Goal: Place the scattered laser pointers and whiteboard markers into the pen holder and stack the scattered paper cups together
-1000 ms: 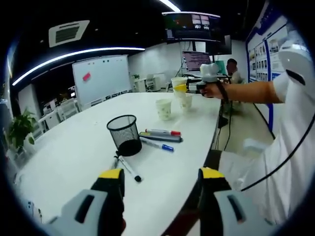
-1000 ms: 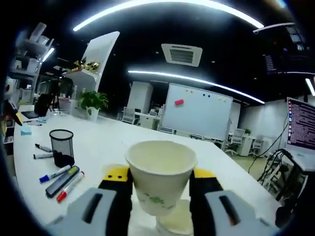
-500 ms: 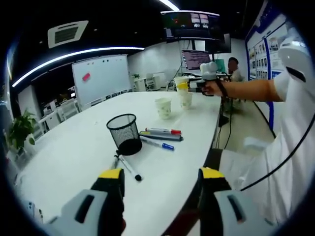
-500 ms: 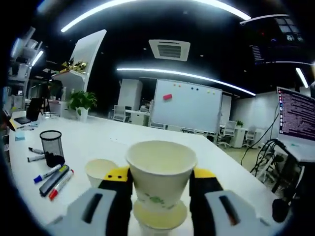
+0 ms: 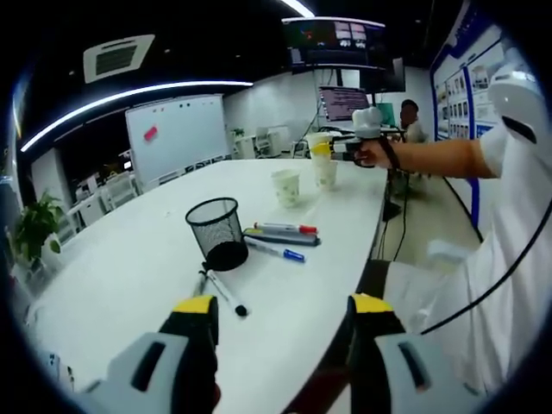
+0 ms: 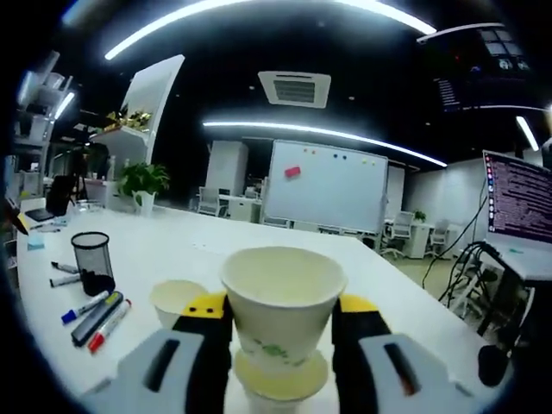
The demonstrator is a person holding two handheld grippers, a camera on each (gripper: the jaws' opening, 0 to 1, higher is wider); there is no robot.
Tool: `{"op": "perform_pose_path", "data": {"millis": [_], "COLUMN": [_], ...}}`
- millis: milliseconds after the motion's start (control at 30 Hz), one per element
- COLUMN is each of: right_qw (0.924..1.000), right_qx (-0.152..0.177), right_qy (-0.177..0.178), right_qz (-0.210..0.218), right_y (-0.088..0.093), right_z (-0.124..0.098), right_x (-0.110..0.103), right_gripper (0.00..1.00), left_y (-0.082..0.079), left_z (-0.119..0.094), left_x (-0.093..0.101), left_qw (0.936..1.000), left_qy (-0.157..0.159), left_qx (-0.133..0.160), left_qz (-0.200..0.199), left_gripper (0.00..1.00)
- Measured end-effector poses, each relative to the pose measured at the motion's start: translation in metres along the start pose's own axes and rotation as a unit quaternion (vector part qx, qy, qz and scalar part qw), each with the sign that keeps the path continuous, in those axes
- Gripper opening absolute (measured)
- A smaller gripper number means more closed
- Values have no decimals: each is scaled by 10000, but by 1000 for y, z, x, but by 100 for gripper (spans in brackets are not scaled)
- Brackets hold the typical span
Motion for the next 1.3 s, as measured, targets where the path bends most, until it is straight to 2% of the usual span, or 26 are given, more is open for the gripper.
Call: {"op": "perform_pose_path", "data": {"millis": [367,1300], "right_qw": [10000,9995], "right_qx": [-43,-288], "right_qy": [28,-15], "right_qz": [44,143], "right_y": [6,32], "right_z": [0,-7], "right_x": [6,-1], "right_gripper": [46,46], "left_y": [0,-6], "left_z": [0,2], "left_x": [0,-3], "left_qw": [10000,10000], "left_qy": [-1,-2], "left_qx": [3,-21], "left_qz": [0,82], "left_gripper": [61,61]}}
Point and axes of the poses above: the point that each gripper's makers call its tool centre point, and the gripper's own axes: z roughly forward along the fingers, x roughly to its right, y roughly out of its underside, the point moved 2 cm from there along -z, roughly backward along the fingers, and after that the axes turned 14 degrees about x, right-handed, at the moved point
